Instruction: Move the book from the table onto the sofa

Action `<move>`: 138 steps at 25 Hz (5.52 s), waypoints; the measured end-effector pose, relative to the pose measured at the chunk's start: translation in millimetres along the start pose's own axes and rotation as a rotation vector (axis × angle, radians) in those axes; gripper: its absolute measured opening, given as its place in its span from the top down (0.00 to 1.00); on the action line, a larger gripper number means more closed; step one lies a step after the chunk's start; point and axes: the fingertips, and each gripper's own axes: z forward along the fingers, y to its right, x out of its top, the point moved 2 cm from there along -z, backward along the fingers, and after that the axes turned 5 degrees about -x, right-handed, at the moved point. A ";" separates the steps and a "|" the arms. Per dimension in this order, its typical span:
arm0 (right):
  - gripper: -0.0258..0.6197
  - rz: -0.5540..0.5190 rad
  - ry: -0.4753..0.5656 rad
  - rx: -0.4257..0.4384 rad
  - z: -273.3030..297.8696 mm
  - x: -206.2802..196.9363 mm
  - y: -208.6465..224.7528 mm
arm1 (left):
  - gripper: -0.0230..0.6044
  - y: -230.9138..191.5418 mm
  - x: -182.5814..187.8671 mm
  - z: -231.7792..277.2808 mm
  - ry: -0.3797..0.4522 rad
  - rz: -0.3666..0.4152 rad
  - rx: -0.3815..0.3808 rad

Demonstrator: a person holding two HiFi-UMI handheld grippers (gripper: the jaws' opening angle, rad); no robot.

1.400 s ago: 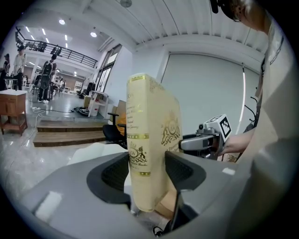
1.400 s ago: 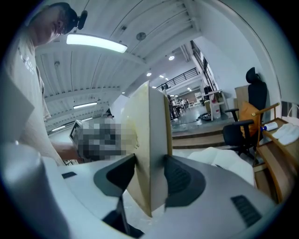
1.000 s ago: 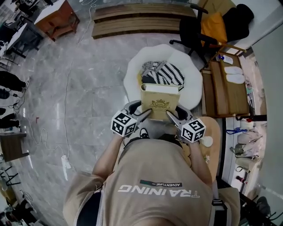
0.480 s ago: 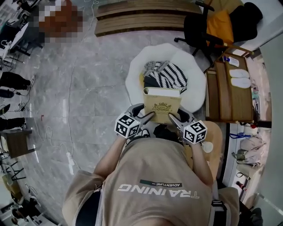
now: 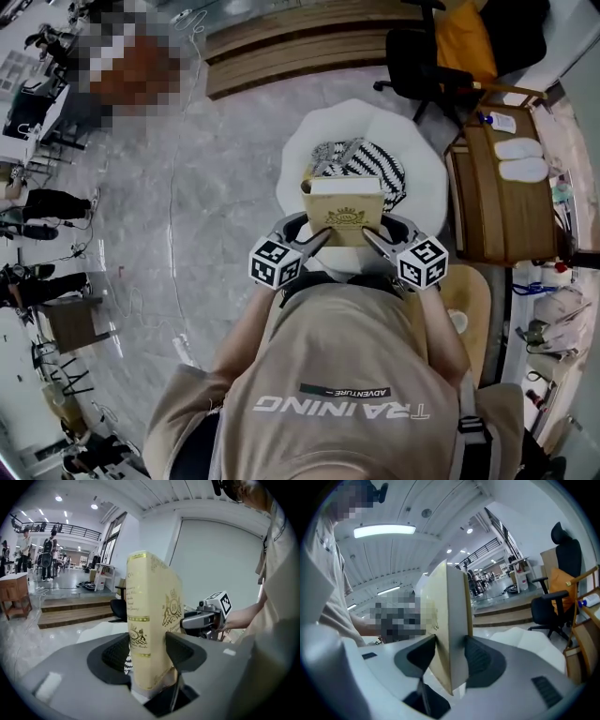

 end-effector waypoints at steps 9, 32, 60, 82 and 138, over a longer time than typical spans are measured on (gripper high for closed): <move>0.65 -0.014 -0.014 -0.052 -10.1 5.8 21.9 | 0.57 0.9 8.0 27.6 0.006 -0.002 -0.046; 0.65 0.295 -0.353 -0.127 63.8 -170.6 67.0 | 0.57 -66.1 -170.0 101.7 -0.277 -0.299 -0.195; 0.67 0.577 -0.632 -0.194 174.1 -466.7 183.0 | 0.57 -166.6 -450.2 261.4 -0.625 -0.577 -0.305; 0.69 0.585 -0.758 -0.325 214.1 -517.8 218.1 | 0.58 -204.3 -509.7 300.1 -0.736 -0.770 -0.105; 0.95 0.317 -0.601 -0.208 53.8 -278.6 99.4 | 0.96 -57.7 -267.6 115.2 -0.408 -0.233 -0.050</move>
